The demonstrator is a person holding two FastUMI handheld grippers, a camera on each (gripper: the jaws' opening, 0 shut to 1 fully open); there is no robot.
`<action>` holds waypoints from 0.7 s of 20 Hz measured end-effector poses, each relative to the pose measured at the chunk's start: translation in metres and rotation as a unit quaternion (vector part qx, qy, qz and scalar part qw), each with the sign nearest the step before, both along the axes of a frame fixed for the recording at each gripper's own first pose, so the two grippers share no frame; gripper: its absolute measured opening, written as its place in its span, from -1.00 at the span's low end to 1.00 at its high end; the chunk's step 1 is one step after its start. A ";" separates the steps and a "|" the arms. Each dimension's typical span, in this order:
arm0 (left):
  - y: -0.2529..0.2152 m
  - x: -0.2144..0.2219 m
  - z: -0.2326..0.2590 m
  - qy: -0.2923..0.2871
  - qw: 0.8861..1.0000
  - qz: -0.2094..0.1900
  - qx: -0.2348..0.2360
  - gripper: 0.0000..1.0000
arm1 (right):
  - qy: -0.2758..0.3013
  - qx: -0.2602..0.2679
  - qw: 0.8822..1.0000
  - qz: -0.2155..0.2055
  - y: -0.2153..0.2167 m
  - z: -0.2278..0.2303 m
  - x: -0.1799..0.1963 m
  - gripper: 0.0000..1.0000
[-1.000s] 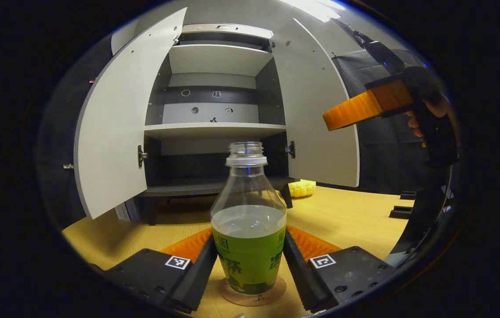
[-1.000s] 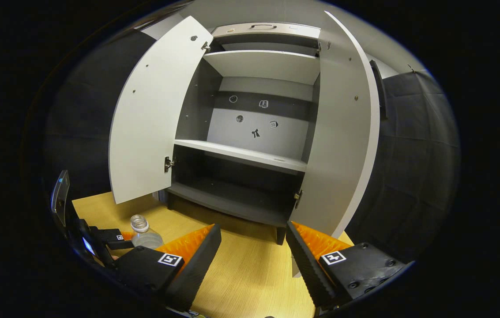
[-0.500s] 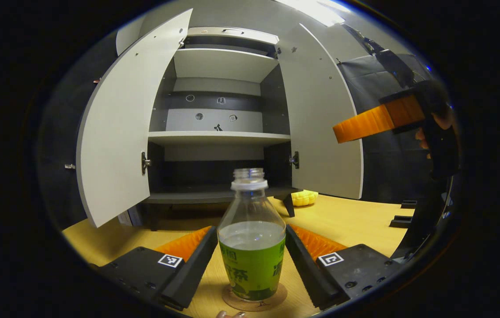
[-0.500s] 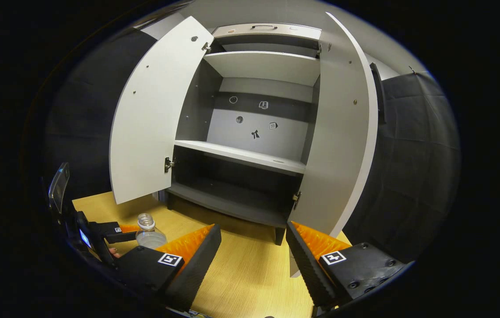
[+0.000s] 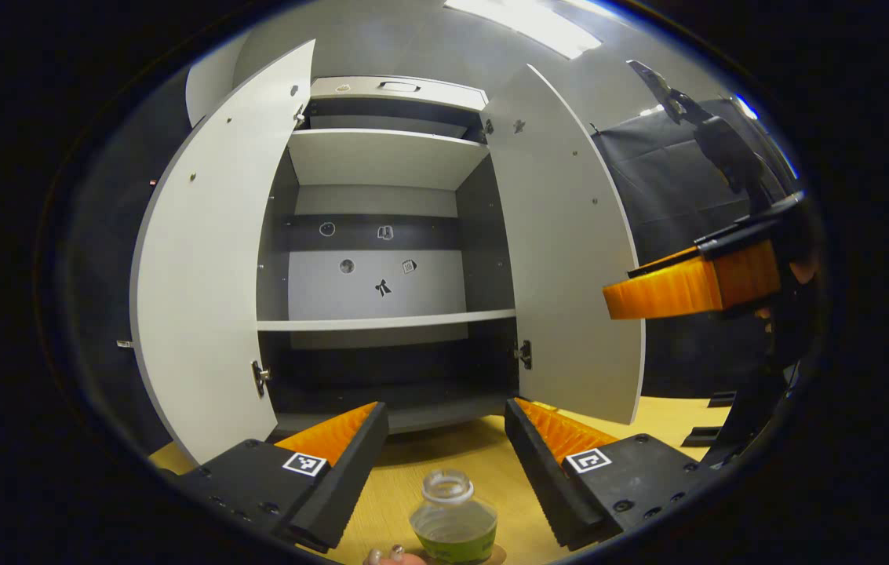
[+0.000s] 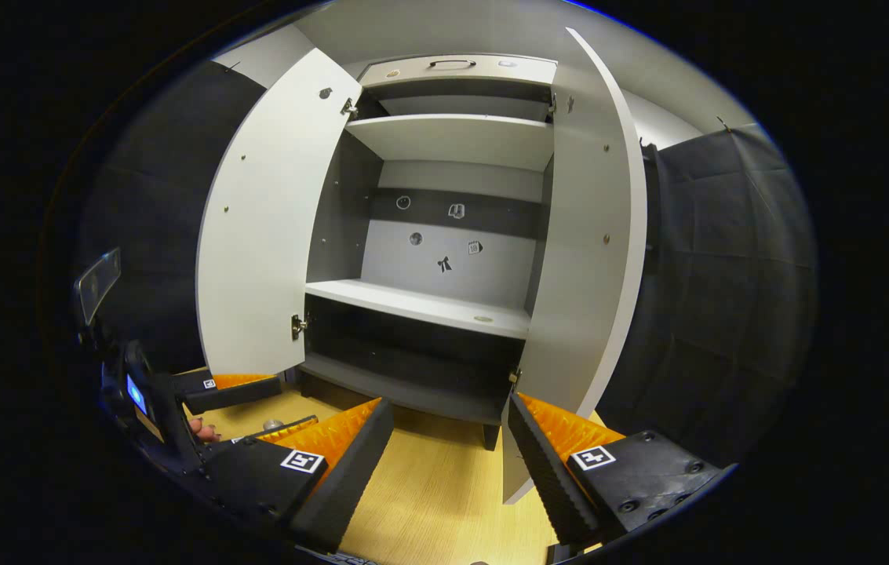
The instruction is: Grasp the bottle in the cabinet with the left hand and place it on the coaster, then close the right door with the right hand and the left door with the left hand.
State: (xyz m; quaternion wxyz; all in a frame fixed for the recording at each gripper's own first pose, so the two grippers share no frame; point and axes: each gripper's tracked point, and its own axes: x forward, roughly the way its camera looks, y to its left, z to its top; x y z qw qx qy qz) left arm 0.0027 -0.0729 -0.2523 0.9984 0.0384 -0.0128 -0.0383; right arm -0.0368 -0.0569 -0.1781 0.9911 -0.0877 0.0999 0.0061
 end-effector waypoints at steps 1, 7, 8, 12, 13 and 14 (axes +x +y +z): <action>0.004 -0.001 0.022 -0.008 1.000 0.004 0.000 0.90 | -0.009 -0.009 1.000 0.001 -0.001 0.014 -0.001 0.96; 0.013 -0.012 0.140 -0.002 1.000 0.004 -0.013 0.89 | -0.043 -0.012 0.999 -0.028 -0.020 0.090 0.000 0.96; 0.016 -0.017 0.155 -0.001 1.000 0.001 -0.029 0.89 | -0.049 0.003 0.998 -0.044 -0.028 0.103 0.000 0.96; 0.040 -0.036 0.200 0.008 0.998 0.004 -0.056 0.89 | -0.086 0.034 0.990 -0.109 -0.070 0.149 -0.001 0.95; 0.055 -0.041 0.208 0.009 0.999 0.018 -0.044 0.89 | -0.091 0.033 0.988 -0.122 -0.081 0.154 -0.001 0.94; 0.074 -0.048 0.215 0.010 0.999 0.038 -0.030 0.89 | -0.089 0.033 0.986 -0.139 -0.095 0.157 -0.001 0.95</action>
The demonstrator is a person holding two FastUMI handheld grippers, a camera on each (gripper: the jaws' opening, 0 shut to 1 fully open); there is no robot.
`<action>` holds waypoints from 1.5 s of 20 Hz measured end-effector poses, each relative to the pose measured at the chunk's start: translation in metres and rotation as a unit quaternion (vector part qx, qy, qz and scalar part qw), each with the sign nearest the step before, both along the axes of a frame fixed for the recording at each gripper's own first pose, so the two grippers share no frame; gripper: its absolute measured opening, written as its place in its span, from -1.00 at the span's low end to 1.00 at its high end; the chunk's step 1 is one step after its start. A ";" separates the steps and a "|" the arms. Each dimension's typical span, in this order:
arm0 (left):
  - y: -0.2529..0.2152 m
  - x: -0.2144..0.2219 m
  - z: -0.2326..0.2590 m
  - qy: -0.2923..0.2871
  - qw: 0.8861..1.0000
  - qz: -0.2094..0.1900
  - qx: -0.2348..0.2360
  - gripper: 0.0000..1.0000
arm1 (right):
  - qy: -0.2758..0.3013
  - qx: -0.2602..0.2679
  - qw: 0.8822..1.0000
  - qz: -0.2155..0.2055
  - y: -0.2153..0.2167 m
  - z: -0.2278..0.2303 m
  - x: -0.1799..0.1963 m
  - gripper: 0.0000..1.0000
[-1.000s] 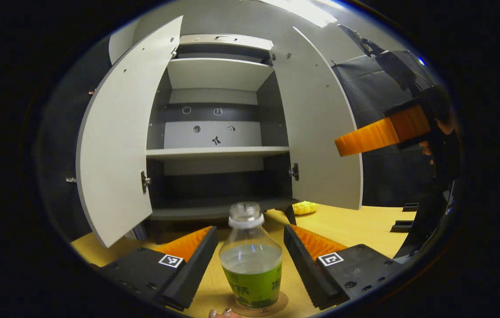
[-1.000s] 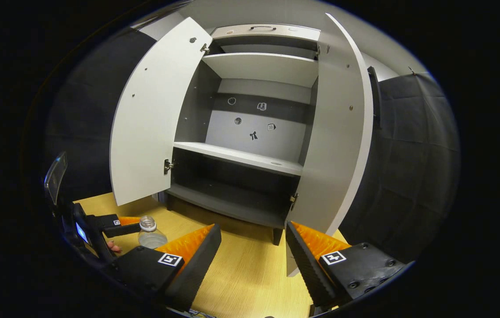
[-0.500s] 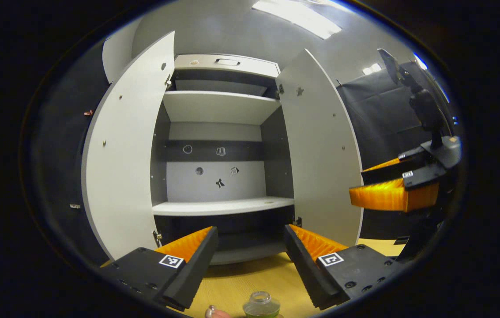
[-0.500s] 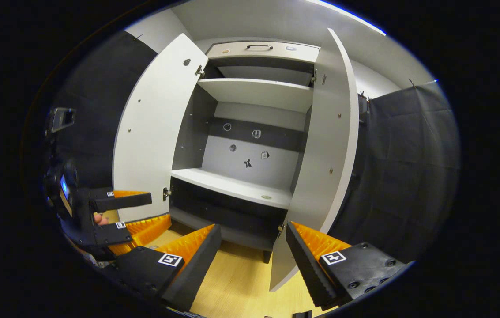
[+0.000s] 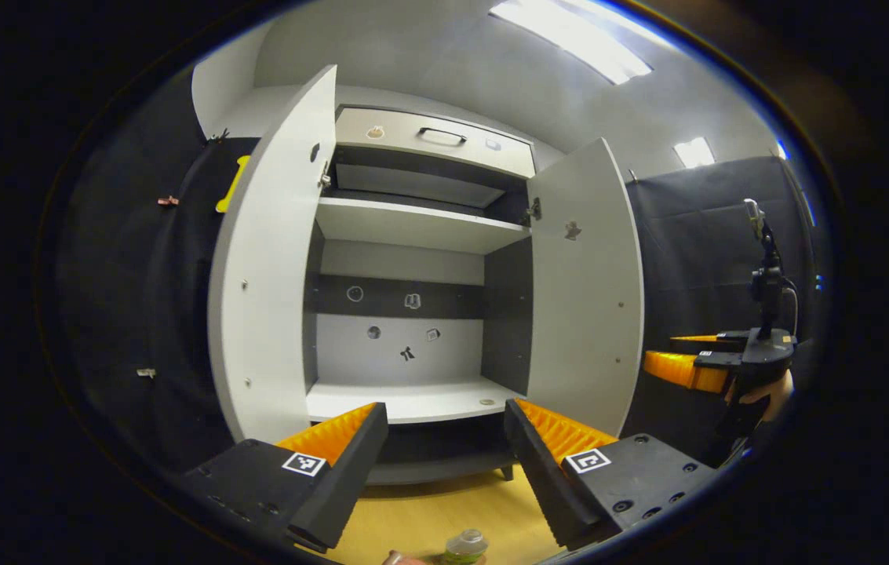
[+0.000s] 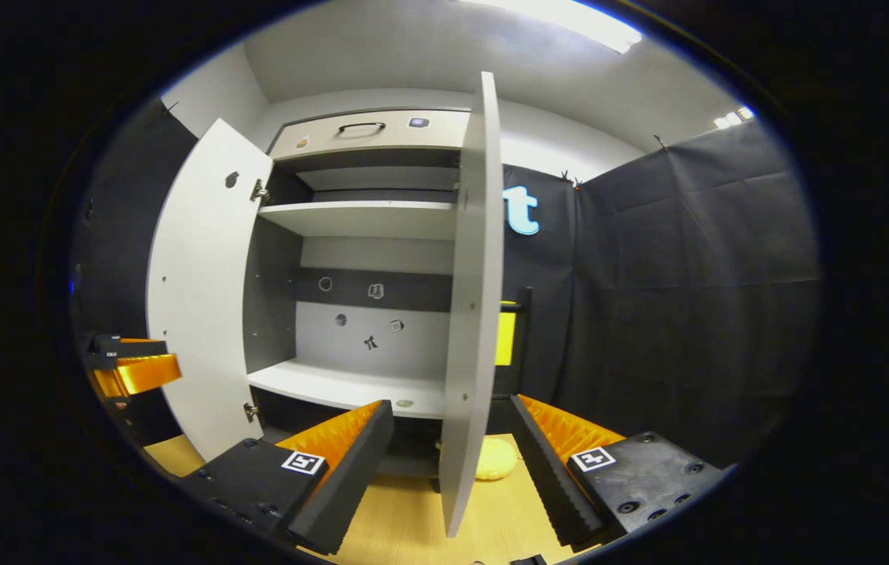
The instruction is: Grasp the bottle in the cabinet with the left hand and place it on the coaster, then close the right door with the right hand and the left door with the left hand.
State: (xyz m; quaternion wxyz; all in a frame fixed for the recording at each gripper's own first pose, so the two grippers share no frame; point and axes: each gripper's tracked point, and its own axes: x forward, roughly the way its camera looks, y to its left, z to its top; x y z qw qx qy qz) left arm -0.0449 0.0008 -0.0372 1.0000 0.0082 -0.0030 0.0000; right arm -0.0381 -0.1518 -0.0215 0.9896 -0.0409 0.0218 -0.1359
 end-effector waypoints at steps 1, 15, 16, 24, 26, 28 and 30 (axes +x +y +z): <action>0.018 -0.006 0.006 0.002 1.000 0.022 0.010 0.89 | -0.001 0.001 1.000 -0.017 -0.014 0.003 0.000 0.96; 0.170 -0.070 0.002 0.042 0.974 0.222 -0.017 0.91 | -0.023 0.017 0.998 -0.051 -0.075 0.012 0.042 0.92; 0.182 -0.076 0.000 0.043 0.971 0.233 -0.013 0.90 | -0.025 0.018 0.998 -0.047 -0.073 0.012 0.042 0.92; 0.213 -0.070 0.002 0.042 0.965 0.258 0.004 0.91 | -0.025 0.041 0.999 -0.010 -0.027 0.006 0.054 0.92; 0.208 -0.059 0.002 0.041 0.969 0.244 0.006 0.90 | -0.022 0.044 0.999 0.013 -0.005 0.002 0.064 0.92; 0.203 -0.050 0.002 0.037 0.972 0.233 0.006 0.91 | -0.019 0.043 0.998 0.037 0.015 0.000 0.074 0.92; 0.203 -0.043 0.004 0.029 0.973 0.228 0.002 0.91 | -0.012 0.044 0.997 0.063 0.036 -0.003 0.089 0.92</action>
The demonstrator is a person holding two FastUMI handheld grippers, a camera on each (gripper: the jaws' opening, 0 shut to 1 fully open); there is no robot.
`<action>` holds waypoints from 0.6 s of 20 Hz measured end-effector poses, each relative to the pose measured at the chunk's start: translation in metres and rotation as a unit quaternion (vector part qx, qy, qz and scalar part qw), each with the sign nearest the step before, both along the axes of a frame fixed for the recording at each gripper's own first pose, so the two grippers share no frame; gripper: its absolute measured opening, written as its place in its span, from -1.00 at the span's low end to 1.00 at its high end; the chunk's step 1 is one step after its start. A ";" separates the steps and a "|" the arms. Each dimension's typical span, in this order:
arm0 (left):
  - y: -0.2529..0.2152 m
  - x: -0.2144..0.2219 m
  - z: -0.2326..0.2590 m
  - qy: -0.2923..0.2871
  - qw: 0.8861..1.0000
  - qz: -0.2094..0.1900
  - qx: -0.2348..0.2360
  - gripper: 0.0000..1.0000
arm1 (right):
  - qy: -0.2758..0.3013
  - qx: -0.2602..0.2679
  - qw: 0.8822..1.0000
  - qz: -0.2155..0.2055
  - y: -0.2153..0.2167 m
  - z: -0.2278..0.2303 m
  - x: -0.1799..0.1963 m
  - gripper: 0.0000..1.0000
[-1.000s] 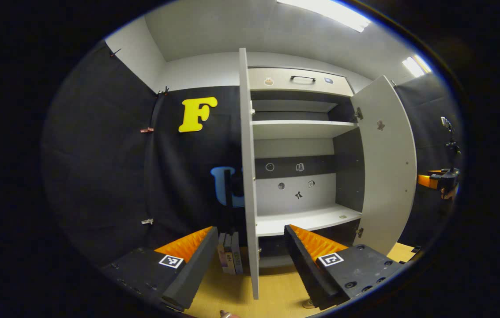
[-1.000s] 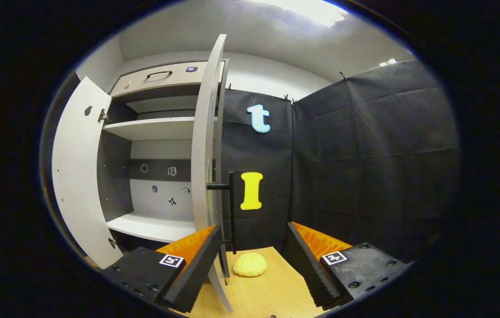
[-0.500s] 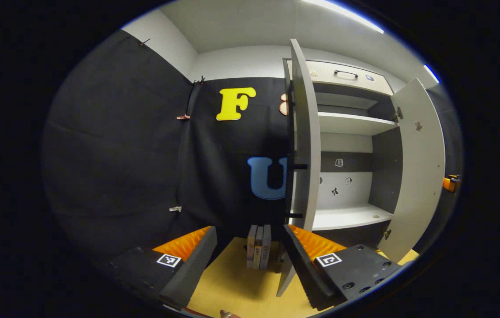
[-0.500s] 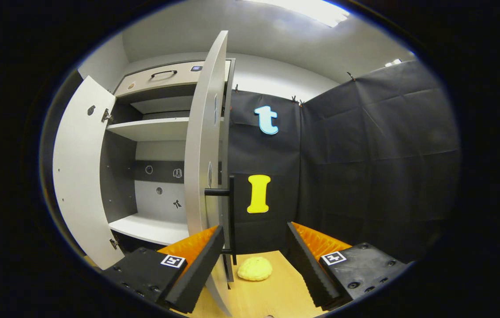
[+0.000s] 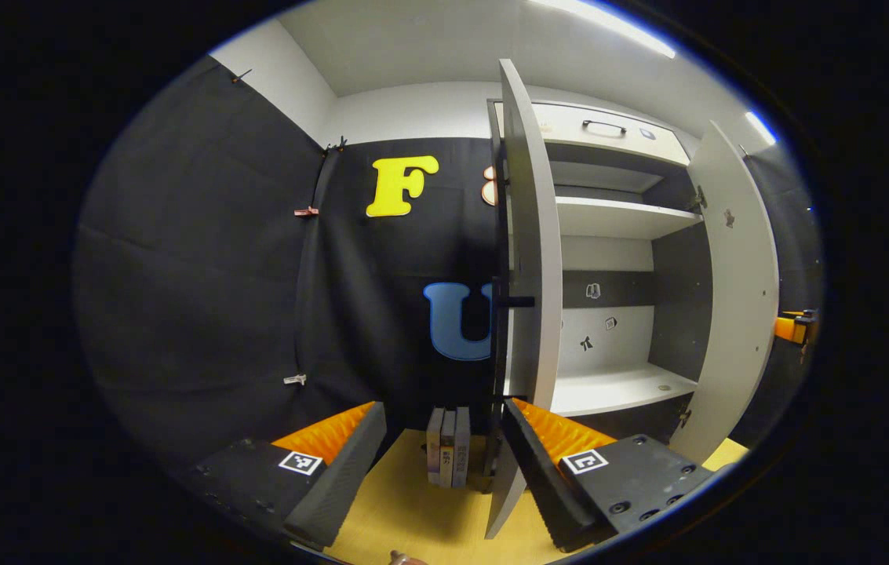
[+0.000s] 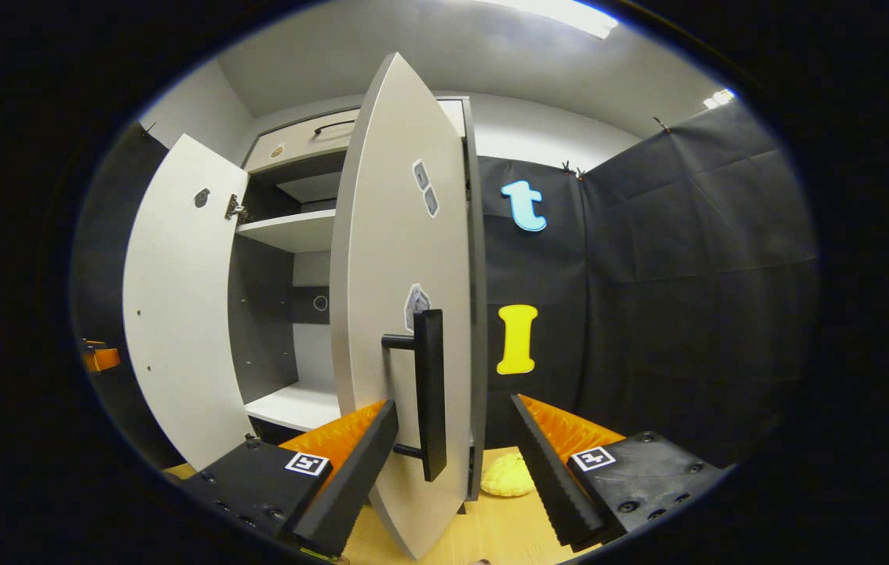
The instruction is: Grasp the bottle in the cabinet with the left hand and place it on the coaster, then close the right door with the right hand and the left door with the left hand.
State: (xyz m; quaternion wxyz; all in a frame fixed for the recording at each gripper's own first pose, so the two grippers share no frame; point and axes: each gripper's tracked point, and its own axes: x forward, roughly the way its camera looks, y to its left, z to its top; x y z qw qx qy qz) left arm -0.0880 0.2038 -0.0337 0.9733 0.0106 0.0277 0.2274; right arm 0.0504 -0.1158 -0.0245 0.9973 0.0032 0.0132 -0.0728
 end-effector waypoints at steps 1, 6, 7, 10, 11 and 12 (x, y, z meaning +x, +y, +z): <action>0.001 0.003 0.000 -0.003 1.000 -0.002 -0.005 0.91 | 0.004 0.003 1.000 0.018 0.014 -0.001 0.008 0.92; 0.006 0.018 -0.004 -0.002 1.000 -0.018 -0.012 0.90 | 0.010 -0.039 0.997 0.060 0.042 -0.006 0.009 0.96; 0.004 0.022 -0.005 -0.001 1.000 -0.025 -0.011 0.90 | 0.014 -0.043 0.998 0.053 0.038 -0.006 0.005 0.96; -0.005 0.032 -0.006 -0.001 0.999 -0.043 -0.009 0.91 | 0.009 -0.019 0.999 0.037 0.029 -0.001 0.000 0.95; -0.004 0.034 -0.005 0.001 0.999 -0.046 -0.003 0.90 | 0.008 -0.016 0.999 0.030 0.025 -0.002 -0.001 0.96; -0.006 0.034 -0.005 0.002 0.999 -0.052 0.002 0.86 | 0.009 -0.017 1.000 0.025 0.023 -0.003 -0.003 0.95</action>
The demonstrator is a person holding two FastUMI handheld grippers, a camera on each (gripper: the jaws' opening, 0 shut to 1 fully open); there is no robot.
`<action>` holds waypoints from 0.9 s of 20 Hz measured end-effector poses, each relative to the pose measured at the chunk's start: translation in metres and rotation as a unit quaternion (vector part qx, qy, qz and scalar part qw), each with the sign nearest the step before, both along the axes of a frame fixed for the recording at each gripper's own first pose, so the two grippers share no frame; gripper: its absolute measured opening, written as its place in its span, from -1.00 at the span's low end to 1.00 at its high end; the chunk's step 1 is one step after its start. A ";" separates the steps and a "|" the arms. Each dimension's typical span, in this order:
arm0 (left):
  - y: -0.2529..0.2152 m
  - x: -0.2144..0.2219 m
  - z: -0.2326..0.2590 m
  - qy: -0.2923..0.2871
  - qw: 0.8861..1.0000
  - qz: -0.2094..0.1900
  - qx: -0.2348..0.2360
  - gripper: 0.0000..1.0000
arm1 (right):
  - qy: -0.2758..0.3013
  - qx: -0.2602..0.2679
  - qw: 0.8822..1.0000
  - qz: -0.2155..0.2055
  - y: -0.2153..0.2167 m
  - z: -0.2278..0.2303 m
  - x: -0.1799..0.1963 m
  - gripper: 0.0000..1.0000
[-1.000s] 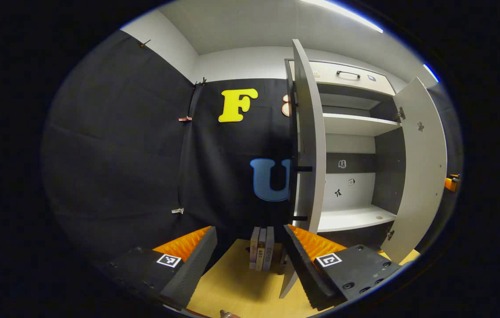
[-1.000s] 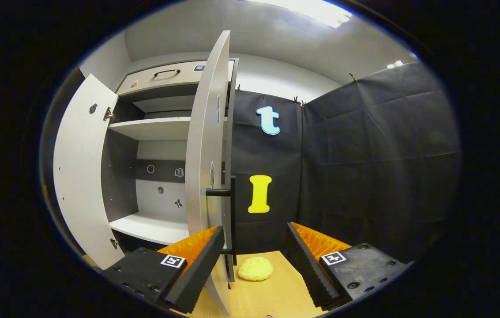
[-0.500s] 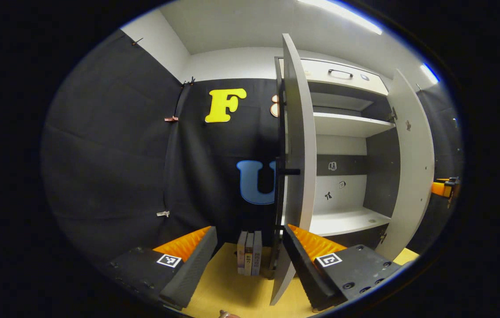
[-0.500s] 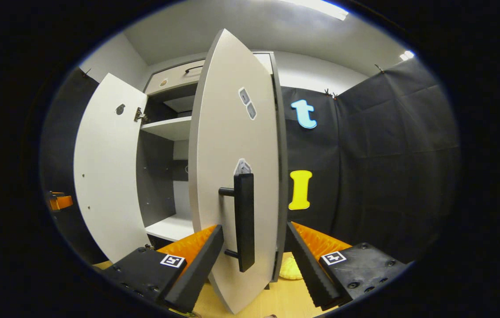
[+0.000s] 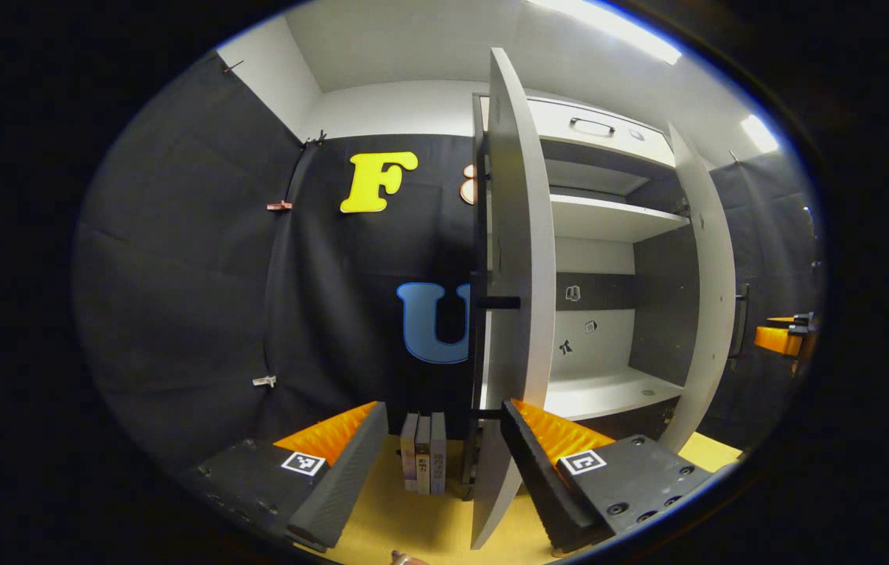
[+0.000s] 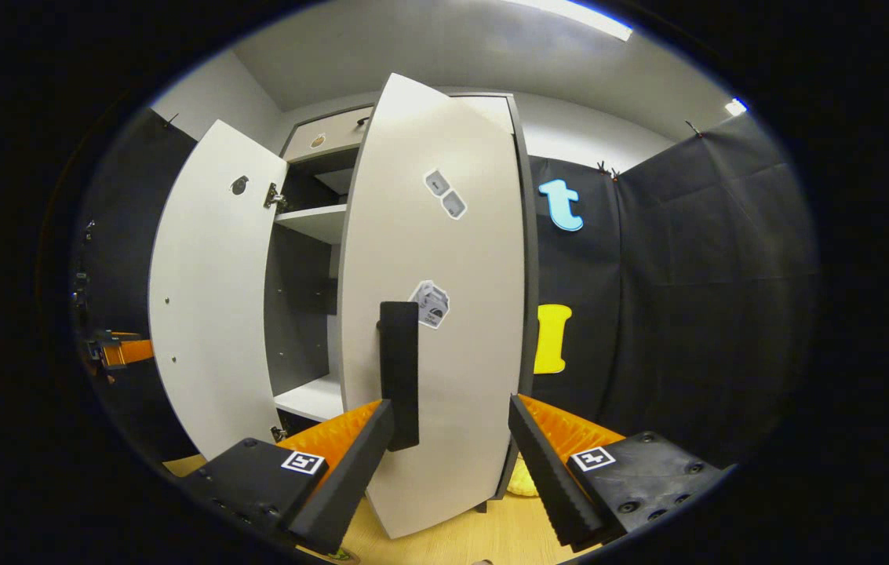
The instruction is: Grasp the bottle in the cabinet with the left hand and place it on the coaster, then close the right door with the right hand and the left door with the left hand.
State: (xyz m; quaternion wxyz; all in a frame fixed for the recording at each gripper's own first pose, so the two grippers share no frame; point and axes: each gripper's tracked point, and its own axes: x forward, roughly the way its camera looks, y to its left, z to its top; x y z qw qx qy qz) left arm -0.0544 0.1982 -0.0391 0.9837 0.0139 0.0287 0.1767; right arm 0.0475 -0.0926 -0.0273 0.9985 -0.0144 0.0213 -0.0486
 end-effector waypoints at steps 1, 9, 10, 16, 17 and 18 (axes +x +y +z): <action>-0.003 0.002 -0.001 0.003 1.000 -0.007 -0.002 0.86 | 0.002 -0.001 1.000 -0.003 0.000 -0.001 -0.001 0.95; -0.059 0.029 -0.006 0.000 0.995 -0.091 -0.028 0.87 | 0.000 -0.008 1.000 -0.002 0.005 0.003 -0.013 0.95; -0.068 0.035 -0.008 0.000 0.994 -0.105 -0.032 0.87 | -0.002 -0.004 1.000 -0.002 0.004 0.004 -0.014 0.95; -0.107 0.067 -0.022 0.008 0.985 -0.166 -0.039 0.79 | -0.005 -0.002 1.000 -0.009 -0.005 0.009 -0.026 0.95; -0.112 0.073 -0.029 0.013 0.984 -0.172 -0.049 0.79 | -0.003 0.000 1.000 -0.009 -0.005 0.009 -0.028 0.95; -0.119 0.076 -0.035 0.016 0.982 -0.178 -0.057 0.88 | -0.003 0.001 1.000 -0.009 -0.005 0.009 -0.029 0.95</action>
